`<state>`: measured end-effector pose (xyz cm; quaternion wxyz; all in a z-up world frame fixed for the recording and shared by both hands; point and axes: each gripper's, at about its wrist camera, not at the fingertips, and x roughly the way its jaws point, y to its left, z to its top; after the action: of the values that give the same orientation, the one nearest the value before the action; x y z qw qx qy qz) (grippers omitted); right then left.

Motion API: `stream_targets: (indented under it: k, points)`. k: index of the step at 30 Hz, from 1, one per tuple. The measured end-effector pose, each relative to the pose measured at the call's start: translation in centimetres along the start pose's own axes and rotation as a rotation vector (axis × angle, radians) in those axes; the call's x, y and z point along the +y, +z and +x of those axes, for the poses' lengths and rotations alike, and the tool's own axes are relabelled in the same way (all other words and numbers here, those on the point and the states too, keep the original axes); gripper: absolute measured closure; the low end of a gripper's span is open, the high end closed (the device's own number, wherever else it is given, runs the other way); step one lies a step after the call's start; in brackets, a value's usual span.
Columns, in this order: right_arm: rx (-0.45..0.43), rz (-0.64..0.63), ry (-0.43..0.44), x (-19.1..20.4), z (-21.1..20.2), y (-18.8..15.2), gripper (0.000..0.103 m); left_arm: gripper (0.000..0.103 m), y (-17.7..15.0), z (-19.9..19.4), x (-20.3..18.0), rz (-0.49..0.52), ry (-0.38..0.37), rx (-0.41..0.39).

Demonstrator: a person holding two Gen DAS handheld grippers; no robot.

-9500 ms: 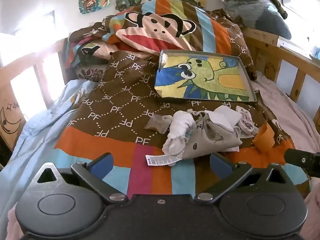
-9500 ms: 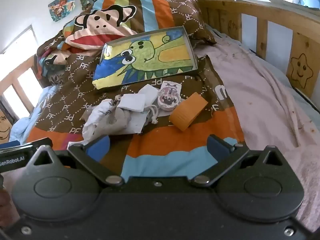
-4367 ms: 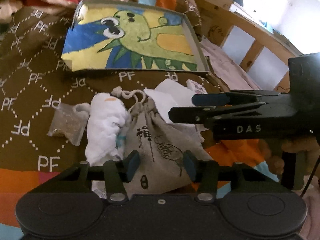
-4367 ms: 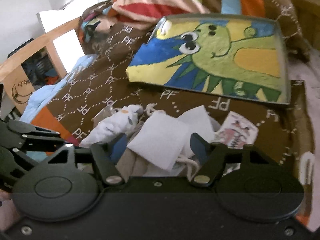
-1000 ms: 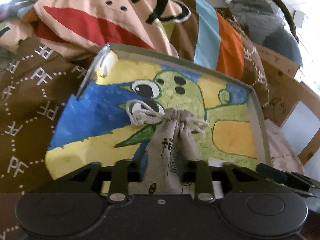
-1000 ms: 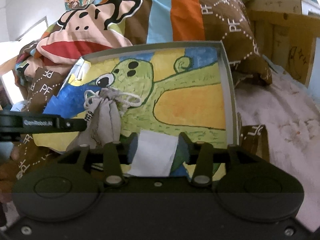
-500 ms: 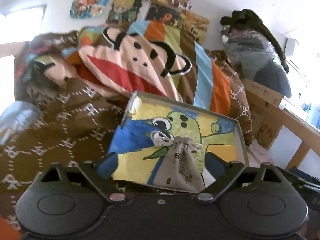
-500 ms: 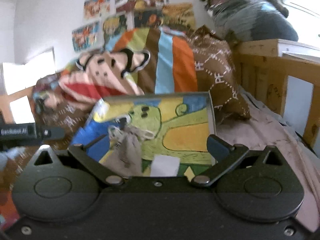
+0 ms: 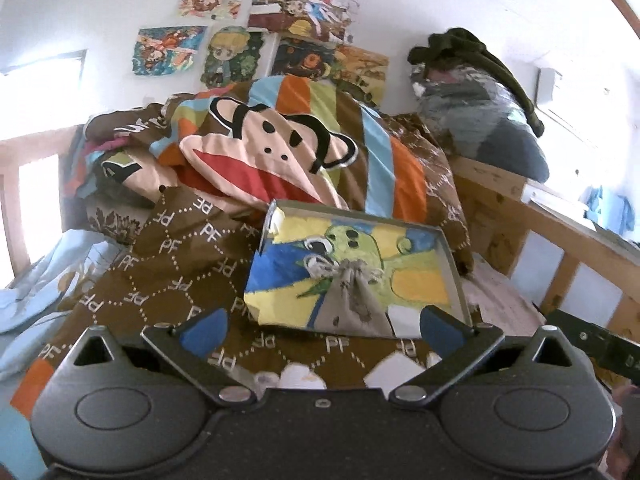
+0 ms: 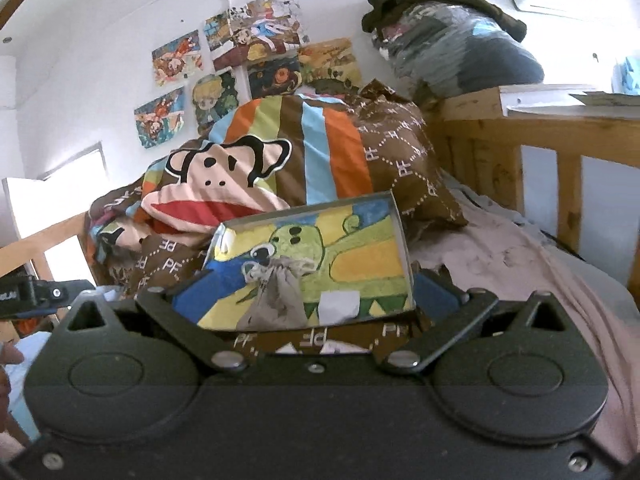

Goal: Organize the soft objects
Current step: 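Withdraw the left gripper from the tray back over the bed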

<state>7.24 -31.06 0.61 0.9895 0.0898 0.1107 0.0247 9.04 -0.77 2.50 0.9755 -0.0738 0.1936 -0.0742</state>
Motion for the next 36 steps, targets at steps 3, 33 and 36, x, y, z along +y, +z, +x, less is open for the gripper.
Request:
stream_targets:
  k: [3, 33, 36]
  points:
    - [0.019, 0.002, -0.005, 0.7, -1.9, -0.5, 0.000, 0.001, -0.8, -1.5, 0.0, 0.014, -0.005, 0.031]
    - [0.286, -0.115, -0.048, 9.4, -10.5, -5.6, 0.000, 0.001, -5.3, -4.7, 2.5, -0.034, 0.160, 0.307]
    - [0.293, -0.119, -0.036, 9.3, -9.3, -5.4, 0.000, 0.001, -5.4, -4.7, 2.6, -0.042, 0.171, 0.310]
